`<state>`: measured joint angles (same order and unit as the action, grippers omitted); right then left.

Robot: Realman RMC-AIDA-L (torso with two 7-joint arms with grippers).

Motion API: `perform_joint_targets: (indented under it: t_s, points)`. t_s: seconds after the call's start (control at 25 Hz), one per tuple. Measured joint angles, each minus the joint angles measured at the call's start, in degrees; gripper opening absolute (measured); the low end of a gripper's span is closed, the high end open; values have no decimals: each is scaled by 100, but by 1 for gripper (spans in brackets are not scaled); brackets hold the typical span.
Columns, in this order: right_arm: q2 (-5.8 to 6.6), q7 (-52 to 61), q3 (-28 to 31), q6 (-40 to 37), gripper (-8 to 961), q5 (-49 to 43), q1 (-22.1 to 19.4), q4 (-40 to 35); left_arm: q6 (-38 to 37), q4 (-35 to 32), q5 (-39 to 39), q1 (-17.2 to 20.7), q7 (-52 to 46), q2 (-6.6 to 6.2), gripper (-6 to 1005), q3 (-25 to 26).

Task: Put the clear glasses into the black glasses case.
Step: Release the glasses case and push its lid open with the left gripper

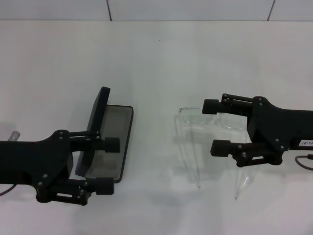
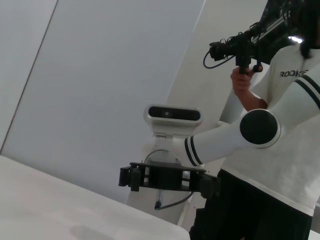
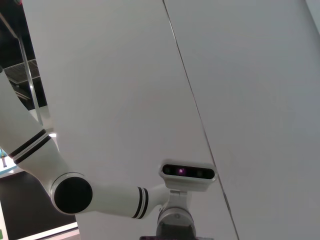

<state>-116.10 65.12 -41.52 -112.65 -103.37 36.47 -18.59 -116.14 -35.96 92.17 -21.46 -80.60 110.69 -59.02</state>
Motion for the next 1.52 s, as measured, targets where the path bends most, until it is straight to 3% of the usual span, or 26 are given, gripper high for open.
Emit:
perform_joint_targets:
  t_s: [0.88, 1.04, 1.24, 1.4, 1.52]
  points:
    - [-10, -180, 38, 4, 850, 11, -249, 57, 27, -8, -36, 41, 18, 59, 813, 215]
    - [31, -229, 74, 99, 850, 130, -389, -100, 39, -86, -95, -23, -336, 157, 812, 713]
    - [104, -117, 490, 369, 850, 430, -849, -893, 282, -1117, -72, -367, -1949, 212, 812, 1723]
    - [124, -112, 1041, 506, 849, 466, -1104, -1216, 1041, -2442, 432, -511, -3350, 229, 812, 1803]
    - [136, -140, 1288, 584, 849, 474, -1220, -1244, 1539, -3616, 1382, -539, -4337, 435, 812, 1662]
